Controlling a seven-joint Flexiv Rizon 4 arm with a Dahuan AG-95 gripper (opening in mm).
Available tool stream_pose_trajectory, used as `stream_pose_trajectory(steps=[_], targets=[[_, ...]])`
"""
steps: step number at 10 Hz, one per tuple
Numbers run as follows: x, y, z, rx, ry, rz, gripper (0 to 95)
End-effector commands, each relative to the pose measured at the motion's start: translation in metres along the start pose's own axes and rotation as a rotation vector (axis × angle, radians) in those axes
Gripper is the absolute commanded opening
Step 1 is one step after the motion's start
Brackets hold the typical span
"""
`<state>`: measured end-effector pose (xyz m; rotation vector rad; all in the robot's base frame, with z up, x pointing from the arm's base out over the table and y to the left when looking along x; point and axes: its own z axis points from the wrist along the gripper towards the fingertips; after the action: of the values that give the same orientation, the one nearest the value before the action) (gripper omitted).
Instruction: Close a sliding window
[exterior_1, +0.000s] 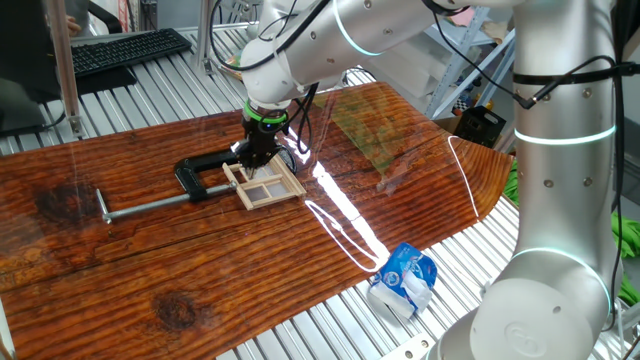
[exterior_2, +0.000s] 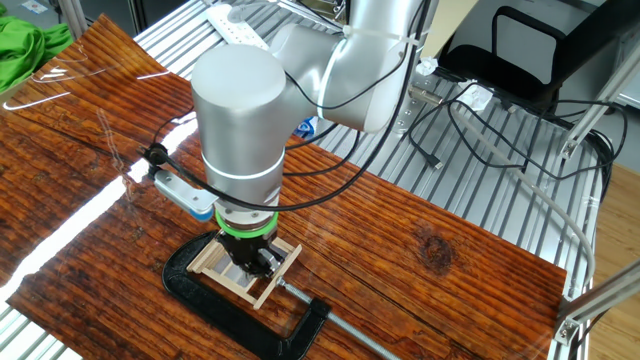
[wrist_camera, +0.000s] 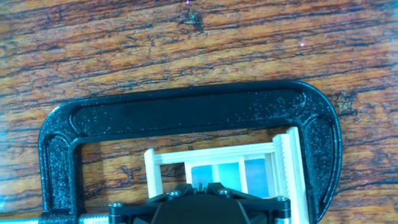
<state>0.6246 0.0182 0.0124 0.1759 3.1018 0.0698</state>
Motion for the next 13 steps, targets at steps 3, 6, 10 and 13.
stream_pose_trajectory(steps=[3, 6, 10, 13], targets=[[0.0018, 0.0058, -0.0009, 0.006, 0.001, 0.02, 0.0], [0.0034, 0.0099, 0.0007, 0.001, -0.004, 0.039, 0.0], [0.0037, 0.0103, 0.0009, 0.003, -0.007, 0.04, 0.0], [0.0036, 0.0102, 0.0011, -0.011, -0.003, 0.03, 0.0]])
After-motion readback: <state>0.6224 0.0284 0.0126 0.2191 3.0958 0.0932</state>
